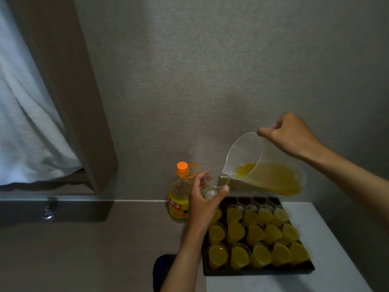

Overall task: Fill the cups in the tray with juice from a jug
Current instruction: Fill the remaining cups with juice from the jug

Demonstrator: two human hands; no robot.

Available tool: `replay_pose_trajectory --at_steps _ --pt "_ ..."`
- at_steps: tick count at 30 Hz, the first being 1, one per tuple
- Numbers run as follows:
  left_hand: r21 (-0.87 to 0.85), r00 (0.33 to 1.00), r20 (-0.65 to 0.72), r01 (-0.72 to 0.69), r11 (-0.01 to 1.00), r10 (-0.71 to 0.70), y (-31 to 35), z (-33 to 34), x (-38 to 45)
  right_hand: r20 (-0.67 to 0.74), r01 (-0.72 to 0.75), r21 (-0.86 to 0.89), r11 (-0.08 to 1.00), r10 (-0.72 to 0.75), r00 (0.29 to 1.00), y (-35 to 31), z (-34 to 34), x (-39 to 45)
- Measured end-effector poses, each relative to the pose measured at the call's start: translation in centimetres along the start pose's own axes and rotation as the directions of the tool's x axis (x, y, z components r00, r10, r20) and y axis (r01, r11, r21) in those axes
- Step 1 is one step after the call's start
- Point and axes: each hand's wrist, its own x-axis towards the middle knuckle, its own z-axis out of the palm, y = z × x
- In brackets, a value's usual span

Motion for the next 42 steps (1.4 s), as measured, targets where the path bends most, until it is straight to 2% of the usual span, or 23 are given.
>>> replay_pose_trajectory --at_steps 7,42 --pt "-0.01 1.0 0.001 -0.001 1.0 0.001 0.0 0.1 -0.1 0.01 0.019 -0.08 0.997 -0.018 1.0 -0.8 0.3 0.1" --pt "-0.027 0.998 -0.031 0.052 0.998 -0.053 -0.7 0.0 -0.8 0.001 0.045 -0.103 0.994 -0.045 0.999 -2.6 -1.2 0.6"
